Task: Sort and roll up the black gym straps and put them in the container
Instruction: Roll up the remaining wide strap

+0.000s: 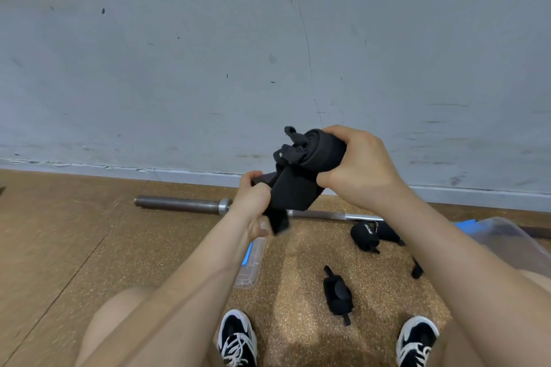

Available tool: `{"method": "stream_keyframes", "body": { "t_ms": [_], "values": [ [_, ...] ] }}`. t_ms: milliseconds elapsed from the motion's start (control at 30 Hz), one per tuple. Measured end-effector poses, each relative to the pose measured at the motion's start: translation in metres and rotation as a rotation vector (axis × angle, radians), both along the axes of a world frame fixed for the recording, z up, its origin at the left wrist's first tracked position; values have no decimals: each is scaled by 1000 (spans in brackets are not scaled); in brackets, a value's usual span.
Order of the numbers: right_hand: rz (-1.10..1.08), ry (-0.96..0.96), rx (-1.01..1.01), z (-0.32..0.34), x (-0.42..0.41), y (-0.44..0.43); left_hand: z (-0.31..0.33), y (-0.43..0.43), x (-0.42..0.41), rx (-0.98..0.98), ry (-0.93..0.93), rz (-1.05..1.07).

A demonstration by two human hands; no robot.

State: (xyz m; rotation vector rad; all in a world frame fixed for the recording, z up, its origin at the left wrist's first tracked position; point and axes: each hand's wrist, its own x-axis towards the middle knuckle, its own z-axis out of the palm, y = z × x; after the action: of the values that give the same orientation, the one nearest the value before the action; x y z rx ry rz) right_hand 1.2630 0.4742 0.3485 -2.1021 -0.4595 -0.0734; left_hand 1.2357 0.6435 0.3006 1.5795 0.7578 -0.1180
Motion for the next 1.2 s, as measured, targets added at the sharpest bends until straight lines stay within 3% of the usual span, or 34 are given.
{"method": "stream_keyframes", "body": {
  "t_ms": [100,267,367,500,567,667,733,833,1000,1100,1200],
  "values": [
    [82,102,29,3,2,-2,3,12,1,-20,-24,6],
    [234,189,-5,9,-1,-7,-3,26,13,180,-25,-118],
    [233,83,-167,9,-7,-1,-27,26,13,138,87,-131],
    [293,84,-271,3,-14,11,-50,27,2,95,255,-165],
    [281,90,-286,3,-8,10,-50,28,1,223,256,-242],
    [248,156,-232,5,5,-1,-45,28,4,568,212,-459],
    [265,198,-176,6,8,-4,-41,20,2,308,198,-462],
    [312,193,-203,5,4,-1,-61,16,-2,-19,240,-247],
    [287,196,-294,5,7,-8,-110,-4,-32,-196,500,-61],
    [291,292,-309,4,13,-13,-118,-11,-45,-88,653,-287],
    [317,393,-289,3,17,-16,-101,-12,-42,243,711,-667]
  ]
}}
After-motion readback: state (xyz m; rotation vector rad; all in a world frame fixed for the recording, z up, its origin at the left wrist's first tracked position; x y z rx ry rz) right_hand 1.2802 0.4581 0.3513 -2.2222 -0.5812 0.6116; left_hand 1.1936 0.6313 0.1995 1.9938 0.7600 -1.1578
